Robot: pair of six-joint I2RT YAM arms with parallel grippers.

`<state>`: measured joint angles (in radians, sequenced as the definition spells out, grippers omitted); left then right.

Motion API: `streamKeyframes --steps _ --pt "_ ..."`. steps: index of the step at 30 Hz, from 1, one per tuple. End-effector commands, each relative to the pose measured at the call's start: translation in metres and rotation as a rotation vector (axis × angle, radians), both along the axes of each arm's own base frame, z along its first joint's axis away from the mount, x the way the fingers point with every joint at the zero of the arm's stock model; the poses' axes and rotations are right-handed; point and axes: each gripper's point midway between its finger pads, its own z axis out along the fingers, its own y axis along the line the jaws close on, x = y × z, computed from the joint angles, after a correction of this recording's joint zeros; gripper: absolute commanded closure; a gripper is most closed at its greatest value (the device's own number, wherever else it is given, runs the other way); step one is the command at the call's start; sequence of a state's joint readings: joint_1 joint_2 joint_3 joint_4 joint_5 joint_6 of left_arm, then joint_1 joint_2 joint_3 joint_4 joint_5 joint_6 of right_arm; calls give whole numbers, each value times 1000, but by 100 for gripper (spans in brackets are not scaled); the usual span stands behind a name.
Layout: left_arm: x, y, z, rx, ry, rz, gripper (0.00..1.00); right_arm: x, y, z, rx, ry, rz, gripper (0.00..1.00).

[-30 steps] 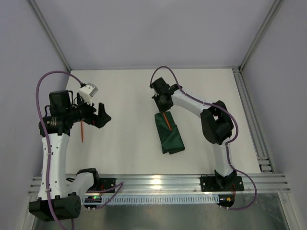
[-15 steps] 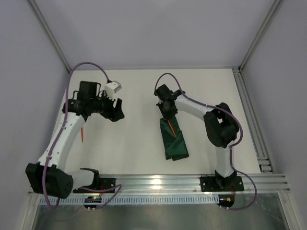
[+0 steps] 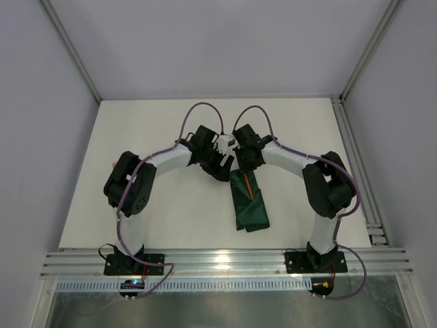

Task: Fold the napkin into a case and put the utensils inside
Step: Insert the knife into the folded napkin.

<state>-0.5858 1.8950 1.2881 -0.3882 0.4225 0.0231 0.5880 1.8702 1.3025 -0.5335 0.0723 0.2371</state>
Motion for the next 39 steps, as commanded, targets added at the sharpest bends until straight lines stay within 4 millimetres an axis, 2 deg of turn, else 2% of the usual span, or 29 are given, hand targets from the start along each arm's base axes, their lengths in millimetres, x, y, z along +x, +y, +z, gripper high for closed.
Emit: streamKeyframes --steps 1,2,5,9,11,13,14,16,17,18,19,22,30,39 --pt "34 -37 19 -138 -83 27 22 8 6 22 87 -68 -31 96" --pt "32 -40 7 -132 -58 24 21 8 6 21 91 -65 -31 96" --pt "30 -48 -5 -152 -16 42 20 7 6 19 97 -62 -38 96" --pt "30 -59 -3 -215 21 56 20 6 6 18 103 -62 -38 96" --pt "30 -60 -5 -218 42 70 23 6 6 17 106 -62 -40 96" --pt "25 -59 -18 -191 82 79 29 6 6 17 108 -63 -41 96" --pt "22 -56 -23 -171 111 89 37 6 6 18 107 -67 -43 96" --pt "17 -54 -31 -162 135 92 46 7 4 18 106 -72 -48 96" --pt "14 -52 -35 -162 153 106 55 7 5 18 108 -74 -48 96" --pt "14 -52 -35 -164 152 112 61 7 4 18 107 -73 -50 96" --pt "15 -52 -31 -172 145 116 73 5 4 18 108 -70 -47 96" --pt "21 -54 -22 -198 112 137 100 2 3 18 107 -65 -51 96" --pt "22 -54 -19 -234 132 178 100 -20 -5 23 111 -52 -74 96" --pt "24 -54 -15 -250 120 185 100 -53 -9 -2 83 18 -76 96"
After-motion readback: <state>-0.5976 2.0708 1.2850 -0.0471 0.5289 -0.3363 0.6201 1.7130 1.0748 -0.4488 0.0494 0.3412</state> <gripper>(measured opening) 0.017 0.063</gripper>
